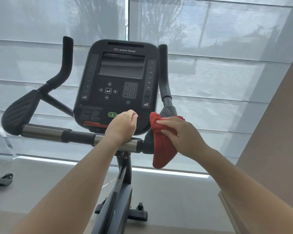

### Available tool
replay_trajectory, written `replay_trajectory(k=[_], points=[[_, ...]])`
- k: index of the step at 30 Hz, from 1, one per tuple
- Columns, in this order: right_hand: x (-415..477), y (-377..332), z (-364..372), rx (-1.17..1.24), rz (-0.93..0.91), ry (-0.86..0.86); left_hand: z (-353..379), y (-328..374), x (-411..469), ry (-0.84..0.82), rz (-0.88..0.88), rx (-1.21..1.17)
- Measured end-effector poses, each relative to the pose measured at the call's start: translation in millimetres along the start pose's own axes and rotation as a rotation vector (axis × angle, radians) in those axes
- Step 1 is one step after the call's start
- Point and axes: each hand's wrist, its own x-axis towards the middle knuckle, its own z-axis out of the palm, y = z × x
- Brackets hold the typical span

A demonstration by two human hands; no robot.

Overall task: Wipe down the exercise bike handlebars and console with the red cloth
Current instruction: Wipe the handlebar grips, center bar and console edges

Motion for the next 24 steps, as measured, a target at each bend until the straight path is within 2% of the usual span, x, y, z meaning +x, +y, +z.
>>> replay_trajectory(k=[3, 7, 8, 11, 12, 17, 24], points=[[-2.0, -2.3, -7.1, 0.091, 0.011, 0.003, -1.3, 0.8, -1.1, 0.004, -0.001, 0.001], [23.2, 2.3, -18.0, 0.153, 0.119, 0.275, -1.6, -0.6, -0.3, 0.025, -0.005, -0.012], [28.5, 4.1, -15.9, 0.123, 0.127, 0.252, -1.8, -1.2, -0.3, 0.035, -0.005, -0.015], [26.0, 11.4, 5.7, -0.048, 0.142, 0.003, -2.2, -1.7, -0.7, 0.070, 0.006, -0.032], [22.0, 12.7, 11.5, -0.089, 0.143, -0.018, -2.6, -1.4, -1.1, 0.078, 0.012, -0.039], [12.3, 10.6, 10.8, -0.121, 0.125, 0.035, -2.4, -1.5, -1.0, 0.097, 0.028, -0.044], [-1.9, 8.2, 14.1, -0.030, 0.134, 0.161, 1.6, -4.3, 1.5, 0.089, 0.043, -0.027]])
